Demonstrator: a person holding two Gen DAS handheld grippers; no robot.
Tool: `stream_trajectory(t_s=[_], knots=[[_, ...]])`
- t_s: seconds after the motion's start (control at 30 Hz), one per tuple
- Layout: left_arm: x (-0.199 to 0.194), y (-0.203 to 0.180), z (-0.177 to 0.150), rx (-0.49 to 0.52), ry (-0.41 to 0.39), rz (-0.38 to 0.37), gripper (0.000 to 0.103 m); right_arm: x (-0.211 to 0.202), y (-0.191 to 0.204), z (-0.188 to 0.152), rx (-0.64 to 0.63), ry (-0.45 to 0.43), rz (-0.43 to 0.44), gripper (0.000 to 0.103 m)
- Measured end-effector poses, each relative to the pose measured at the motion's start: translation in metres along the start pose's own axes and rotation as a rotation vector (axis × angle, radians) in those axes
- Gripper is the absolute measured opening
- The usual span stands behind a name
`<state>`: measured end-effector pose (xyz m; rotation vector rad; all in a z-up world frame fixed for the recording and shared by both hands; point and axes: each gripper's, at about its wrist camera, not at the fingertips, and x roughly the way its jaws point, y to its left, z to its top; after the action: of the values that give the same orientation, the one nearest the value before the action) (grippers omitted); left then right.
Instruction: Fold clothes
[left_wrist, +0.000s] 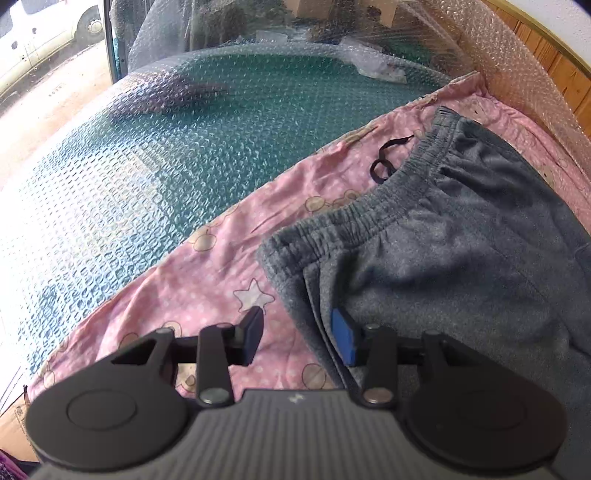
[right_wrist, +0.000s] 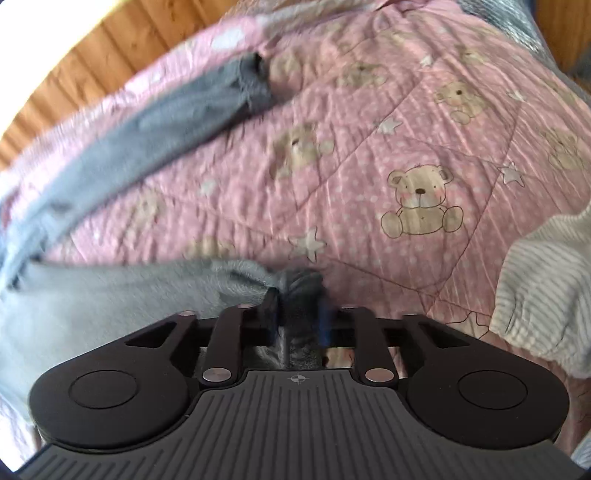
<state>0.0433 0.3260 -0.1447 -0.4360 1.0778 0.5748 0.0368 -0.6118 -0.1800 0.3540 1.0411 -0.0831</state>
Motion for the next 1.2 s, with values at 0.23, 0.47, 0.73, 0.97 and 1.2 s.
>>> stream_trajectory(t_s=[0.23, 0.47, 0.73, 0.97, 1.2], knots=[[-0.054, -0.029, -0.01, 0.118, -0.164, -0.03, 0.046, -0.094, 0.029, -0.034, -0.065, -0.204, -0.084, 0.052], [-0.023, -0.1, -0.031, 0.273, -0.085, -0.204, 0.047, -0.042, 0.088, -0.084, -0.342, 0.087, -0.07, 0.044], [0.032, -0.076, -0.028, 0.329, -0.009, 0.015, 0.052, -0.034, 0.062, -0.085, -0.43, 0.262, -0.16, 0.039], [0.005, -0.056, -0.029, 0.211, -0.045, -0.142, 0.049, -0.058, 0.131, -0.041, -0.422, 0.046, -0.199, 0.043], [0.018, -0.054, -0.043, 0.261, -0.005, -0.153, 0.05, 0.06, 0.194, -0.017, -0.414, 0.149, -0.077, 0.059]])
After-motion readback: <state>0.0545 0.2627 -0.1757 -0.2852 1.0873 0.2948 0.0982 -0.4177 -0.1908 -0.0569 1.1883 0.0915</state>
